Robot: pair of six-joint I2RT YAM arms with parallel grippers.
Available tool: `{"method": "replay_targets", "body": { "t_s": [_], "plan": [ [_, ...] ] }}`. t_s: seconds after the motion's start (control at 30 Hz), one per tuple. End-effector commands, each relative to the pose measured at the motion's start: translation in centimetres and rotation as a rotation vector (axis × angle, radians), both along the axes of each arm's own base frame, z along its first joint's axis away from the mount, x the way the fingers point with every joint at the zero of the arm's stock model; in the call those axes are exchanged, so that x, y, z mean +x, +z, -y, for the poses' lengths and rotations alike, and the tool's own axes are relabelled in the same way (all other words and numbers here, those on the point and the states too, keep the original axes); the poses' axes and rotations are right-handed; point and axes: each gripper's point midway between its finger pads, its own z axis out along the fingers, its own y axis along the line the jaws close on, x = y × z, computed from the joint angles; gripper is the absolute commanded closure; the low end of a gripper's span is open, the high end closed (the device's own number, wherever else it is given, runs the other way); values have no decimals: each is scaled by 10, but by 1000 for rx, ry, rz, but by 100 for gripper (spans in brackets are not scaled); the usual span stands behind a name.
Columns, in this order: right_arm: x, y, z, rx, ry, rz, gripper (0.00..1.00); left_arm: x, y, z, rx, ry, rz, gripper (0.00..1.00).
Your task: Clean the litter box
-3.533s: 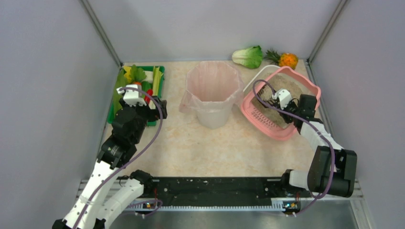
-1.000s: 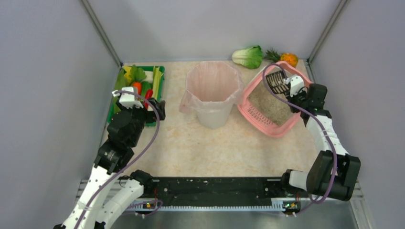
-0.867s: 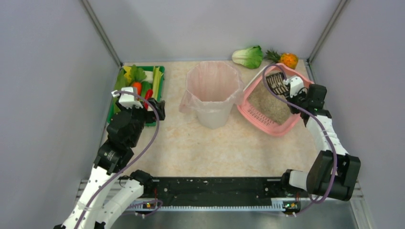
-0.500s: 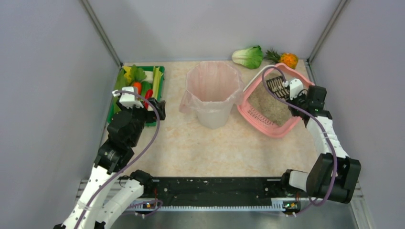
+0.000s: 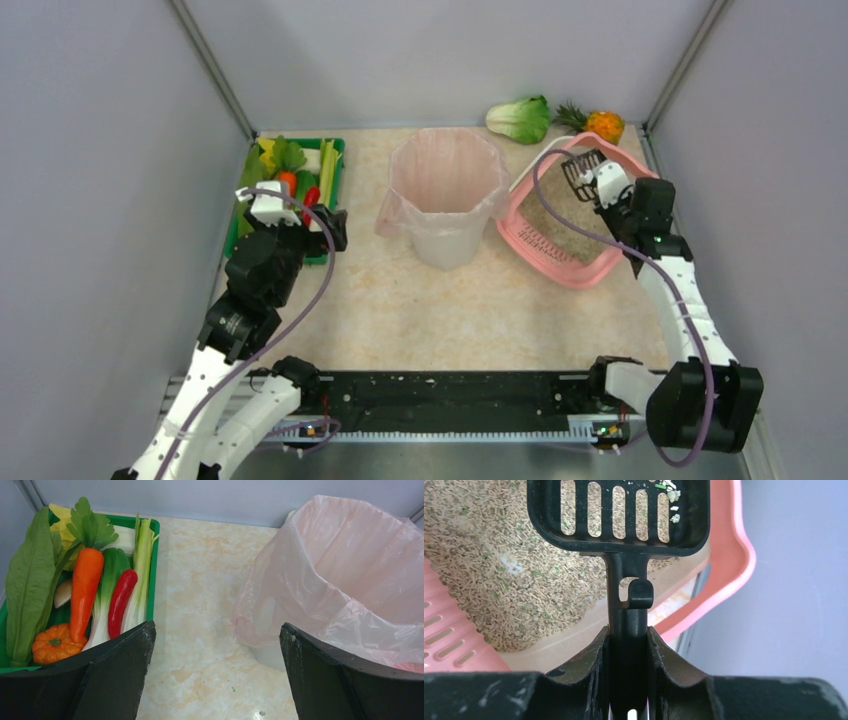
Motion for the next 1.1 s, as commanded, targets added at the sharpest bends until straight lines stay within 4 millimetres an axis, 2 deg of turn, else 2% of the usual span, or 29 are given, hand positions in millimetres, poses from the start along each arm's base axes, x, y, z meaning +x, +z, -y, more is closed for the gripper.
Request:
{"method": "replay_targets", "body": {
  "t_s": [0.0, 0.07, 0.1, 0.13, 0.17, 0.23, 0.27, 0.33, 0.43, 0.6, 0.8, 0.93, 1.0, 1.07],
  "plan": [
    [-5, 29, 12, -70, -72, 70, 100, 5, 19, 7, -35, -21, 59, 1],
    [-11, 29, 26, -104, -153, 90, 100, 5, 19, 8, -38, -24, 57, 1],
    [-11, 25, 16, -79, -102, 81, 100, 6, 19, 8, -39, -25, 58, 1],
    [-11, 20, -2, -43, 9, 57, 100, 6, 19, 9, -40, -29, 60, 1],
    [-11, 19, -9, -31, 42, 54, 100, 6, 20, 10, -41, -35, 62, 1],
    [-13, 28, 15, -76, -106, 103, 100, 7, 21, 11, -37, -39, 59, 1],
    [-13, 30, 11, -71, -83, 113, 100, 7, 22, 11, -37, -40, 60, 1],
    [-11, 30, -10, -29, 43, 96, 100, 7, 24, 12, -40, -43, 66, 1],
    [-15, 39, 5, -51, -59, 112, 100, 6, 25, 12, -41, -46, 68, 1],
    [-17, 42, -13, -13, 50, 72, 100, 5, 27, 13, -49, -52, 75, 1],
    [-16, 63, -14, -4, 47, 101, 100, 5, 23, 13, -52, -50, 68, 1],
    [-18, 62, -2, -22, -34, 94, 100, 4, 22, 13, -59, -48, 68, 1],
    [-19, 58, -8, -3, -4, 78, 100, 4, 22, 11, -60, -40, 70, 1],
    [-20, 64, -9, 13, -10, 94, 100, 3, 22, 9, -58, -34, 73, 1]
  ]
}}
